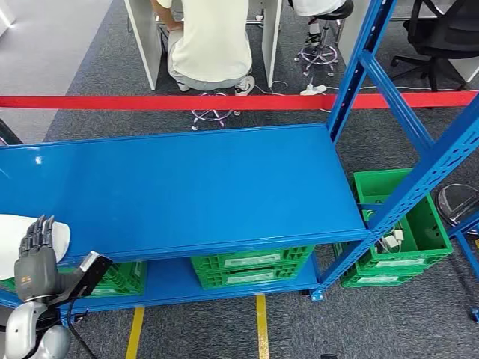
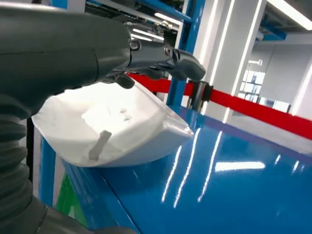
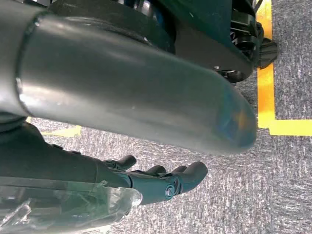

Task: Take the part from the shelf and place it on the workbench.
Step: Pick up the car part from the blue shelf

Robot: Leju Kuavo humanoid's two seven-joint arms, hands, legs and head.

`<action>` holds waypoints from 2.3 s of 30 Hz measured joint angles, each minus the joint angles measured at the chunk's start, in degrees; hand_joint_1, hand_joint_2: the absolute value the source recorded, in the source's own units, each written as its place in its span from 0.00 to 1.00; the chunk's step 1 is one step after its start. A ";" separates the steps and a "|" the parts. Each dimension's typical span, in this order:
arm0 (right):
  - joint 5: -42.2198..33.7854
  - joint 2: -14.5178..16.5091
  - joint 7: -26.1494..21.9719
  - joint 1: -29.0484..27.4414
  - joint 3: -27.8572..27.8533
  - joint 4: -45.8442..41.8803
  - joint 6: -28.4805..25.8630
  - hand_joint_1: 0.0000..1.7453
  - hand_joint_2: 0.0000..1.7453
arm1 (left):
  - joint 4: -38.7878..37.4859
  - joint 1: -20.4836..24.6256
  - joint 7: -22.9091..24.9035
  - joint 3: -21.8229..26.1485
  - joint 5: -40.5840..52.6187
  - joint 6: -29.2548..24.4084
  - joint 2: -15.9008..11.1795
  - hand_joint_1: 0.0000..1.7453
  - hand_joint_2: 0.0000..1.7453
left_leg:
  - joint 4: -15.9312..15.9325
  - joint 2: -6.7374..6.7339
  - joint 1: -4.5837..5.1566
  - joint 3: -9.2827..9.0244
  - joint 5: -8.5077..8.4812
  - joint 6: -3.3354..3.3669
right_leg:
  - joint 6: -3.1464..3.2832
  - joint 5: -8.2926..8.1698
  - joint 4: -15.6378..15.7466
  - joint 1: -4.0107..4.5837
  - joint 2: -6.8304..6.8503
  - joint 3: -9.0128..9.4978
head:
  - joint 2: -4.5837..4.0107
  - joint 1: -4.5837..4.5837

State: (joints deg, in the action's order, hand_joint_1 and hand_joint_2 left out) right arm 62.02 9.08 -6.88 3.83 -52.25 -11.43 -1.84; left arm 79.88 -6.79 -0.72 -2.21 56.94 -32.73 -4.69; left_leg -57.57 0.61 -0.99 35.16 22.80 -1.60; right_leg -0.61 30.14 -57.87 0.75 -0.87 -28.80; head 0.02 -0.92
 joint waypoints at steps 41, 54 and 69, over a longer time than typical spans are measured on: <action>0.25 0.20 0.21 -0.03 -0.02 0.00 0.43 0.00 0.00 | -5.21 2.04 -1.64 3.76 -3.07 2.24 0.23 1.00 1.00 | 0.13 0.23 -0.01 -0.17 -0.17 -0.13 | 0.06 0.01 -0.04 0.02 0.26 0.16 | 0.00 0.01; 1.21 0.29 0.09 -0.04 -0.03 0.00 0.37 0.00 0.00 | 0.27 0.02 -25.68 8.78 -8.88 -7.03 6.56 1.00 1.00 | 0.15 0.22 -0.03 -0.17 -0.17 -0.13 | 0.07 0.01 -0.03 0.02 0.24 0.13 | 0.00 0.01; 1.65 0.30 -0.66 -0.02 -0.03 0.00 0.31 0.00 0.00 | 13.98 -2.64 -32.52 11.51 -20.10 -7.21 11.42 1.00 1.00 | 0.16 0.21 -0.05 -0.17 -0.17 -0.13 | 0.07 0.01 -0.03 0.04 0.24 0.11 | 0.00 0.00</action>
State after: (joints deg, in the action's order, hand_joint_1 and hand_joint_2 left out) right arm 63.67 9.38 -7.54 3.81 -52.28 -11.43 -1.52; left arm 93.86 -9.43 -33.24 9.31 36.84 -39.94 6.73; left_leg -57.41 0.82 -1.04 34.99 22.62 -1.74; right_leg -0.54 30.15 -57.90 0.78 -0.63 -28.69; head 0.02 -0.92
